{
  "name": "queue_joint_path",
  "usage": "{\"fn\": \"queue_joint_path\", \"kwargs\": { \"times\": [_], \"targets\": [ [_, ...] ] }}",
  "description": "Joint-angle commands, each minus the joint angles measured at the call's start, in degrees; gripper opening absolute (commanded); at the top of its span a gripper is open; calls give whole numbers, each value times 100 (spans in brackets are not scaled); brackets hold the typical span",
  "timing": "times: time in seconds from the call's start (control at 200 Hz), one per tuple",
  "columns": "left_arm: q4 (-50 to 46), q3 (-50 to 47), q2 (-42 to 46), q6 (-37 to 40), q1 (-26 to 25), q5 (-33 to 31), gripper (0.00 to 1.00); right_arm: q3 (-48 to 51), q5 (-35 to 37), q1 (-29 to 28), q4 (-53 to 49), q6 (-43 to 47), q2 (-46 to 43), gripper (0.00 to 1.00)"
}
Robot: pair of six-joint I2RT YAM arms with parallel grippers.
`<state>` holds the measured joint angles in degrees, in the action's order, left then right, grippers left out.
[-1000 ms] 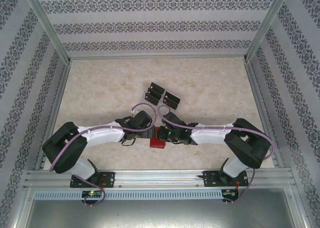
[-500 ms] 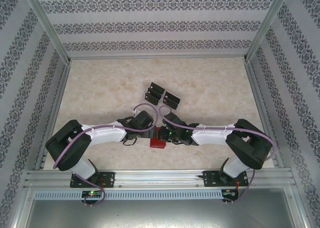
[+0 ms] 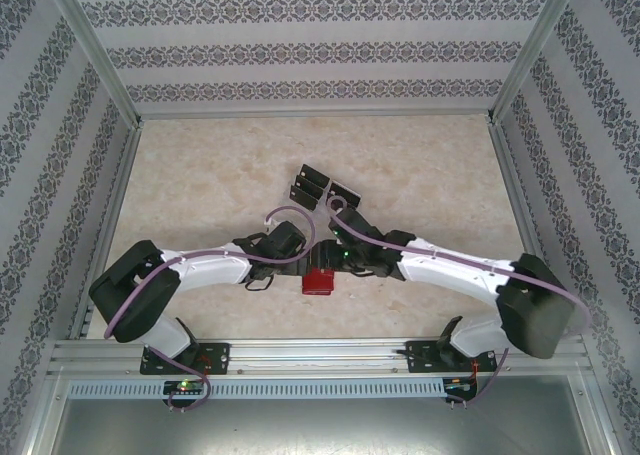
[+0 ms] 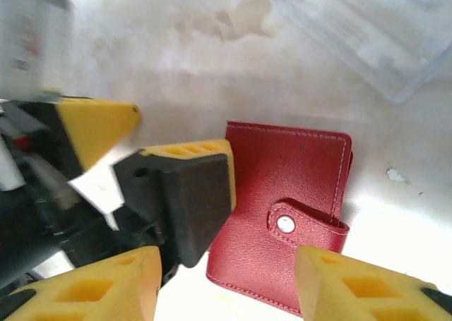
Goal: Put the credit cards into the card holder
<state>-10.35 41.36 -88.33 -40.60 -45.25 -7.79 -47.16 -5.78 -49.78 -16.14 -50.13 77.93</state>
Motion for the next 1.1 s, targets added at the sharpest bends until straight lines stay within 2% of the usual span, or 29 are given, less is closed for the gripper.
{"fn": "queue_joint_path", "kwargs": {
  "times": [0.0,0.185,0.455,0.55,0.59,0.675,0.874,0.954,1.094],
  "targets": [
    [-246,81,246,-81,58,-53,100,-58,304,163,-704,229,-342,56],
    [-833,370,807,5,235,-372,100,401,431,727,-1127,359,-1209,64],
    [-1312,537,1897,600,1099,-817,100,822,482,1961,-1648,720,-2546,70],
    [-1476,685,2111,990,1359,-1221,100,758,742,2328,-1742,999,-2766,76],
    [-1462,713,2182,1192,1453,-1410,100,699,922,2454,-1777,1104,-2837,82],
    [-1101,593,2393,1706,1677,-1747,100,588,1321,2718,-1746,1308,-2921,98],
    [332,26,2787,2646,2398,-1774,100,705,2305,3246,-846,2101,-2793,98],
    [925,-221,2885,3077,2632,-1973,100,786,2515,3543,-378,2279,-2567,98],
    [2280,-949,2837,3705,3136,-1914,100,1068,2705,4021,744,2390,-2178,98]
  ]
}}
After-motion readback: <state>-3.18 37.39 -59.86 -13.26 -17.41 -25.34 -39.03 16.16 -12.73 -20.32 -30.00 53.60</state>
